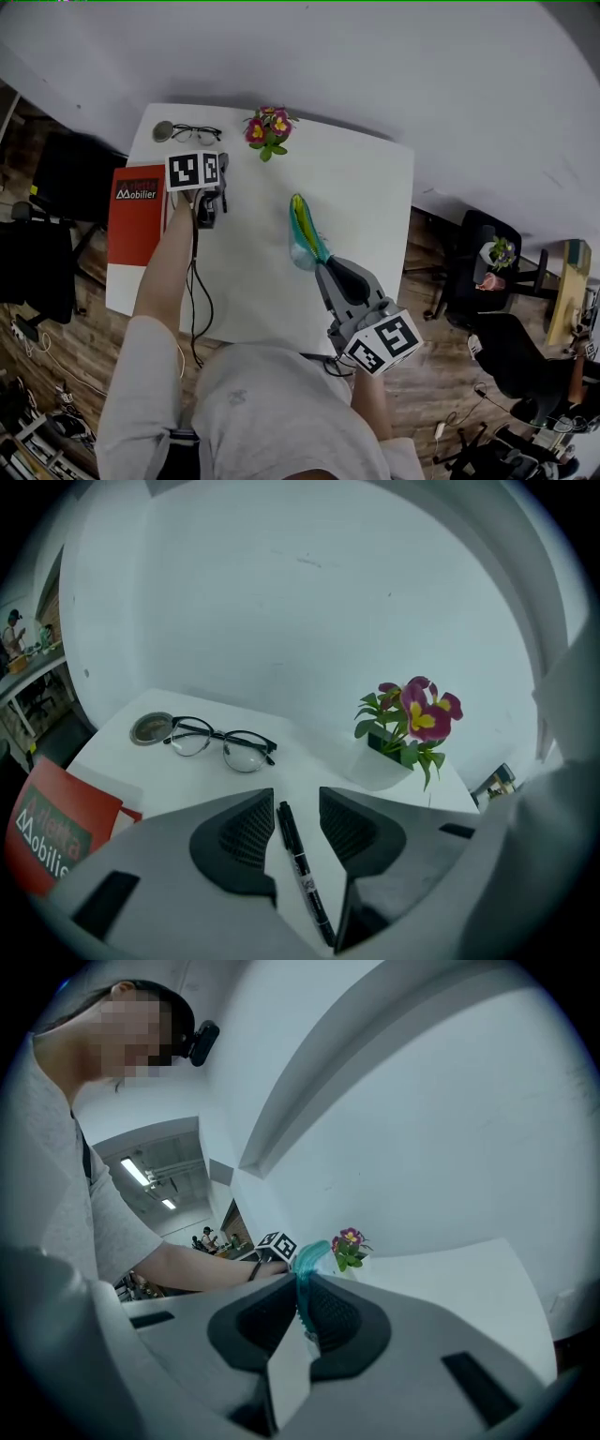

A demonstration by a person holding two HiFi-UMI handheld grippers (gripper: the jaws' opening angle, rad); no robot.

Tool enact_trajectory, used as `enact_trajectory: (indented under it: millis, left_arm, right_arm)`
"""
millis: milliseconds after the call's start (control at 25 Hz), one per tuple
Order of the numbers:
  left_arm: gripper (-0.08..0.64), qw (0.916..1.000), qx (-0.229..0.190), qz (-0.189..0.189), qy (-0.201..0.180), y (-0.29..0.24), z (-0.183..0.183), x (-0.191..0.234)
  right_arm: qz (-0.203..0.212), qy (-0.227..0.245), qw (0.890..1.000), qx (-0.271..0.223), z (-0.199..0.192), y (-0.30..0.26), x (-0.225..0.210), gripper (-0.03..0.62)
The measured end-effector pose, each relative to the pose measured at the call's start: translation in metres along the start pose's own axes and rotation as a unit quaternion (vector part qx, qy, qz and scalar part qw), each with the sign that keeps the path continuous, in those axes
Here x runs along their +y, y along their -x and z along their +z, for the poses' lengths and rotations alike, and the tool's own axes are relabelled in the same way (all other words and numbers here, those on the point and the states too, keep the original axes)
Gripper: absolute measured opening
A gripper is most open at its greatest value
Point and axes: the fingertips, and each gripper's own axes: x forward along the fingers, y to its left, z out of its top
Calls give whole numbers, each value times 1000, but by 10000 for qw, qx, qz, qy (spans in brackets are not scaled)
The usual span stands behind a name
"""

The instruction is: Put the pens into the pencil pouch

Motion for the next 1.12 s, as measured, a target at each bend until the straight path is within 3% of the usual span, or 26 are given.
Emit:
enact_trajectory:
  millis: [400,560,800,960,1120]
  left_arm:
    - [135,9961,553,491,-486,-34,-12,3]
    - [119,9951,555,659,-481,-37,-16,9]
    - [74,9952,592,597,-505,-35,-17,10]
    - [72,9981,324,336,-397,-26,-13,7]
    - [71,9987,-401,-138,-276,0,10,-12]
  right_arm:
    - [43,-146,9998,124,-5,-8,-18,57]
    - [71,-176,9997,155,-8,-10,-19,57]
    - [109,-159,9997,166,-6,-12,-17,57]
    - [149,-130,9996,176,-7,-15,-12,57]
    - [248,-92,9995,175,-6,-17,-5,57]
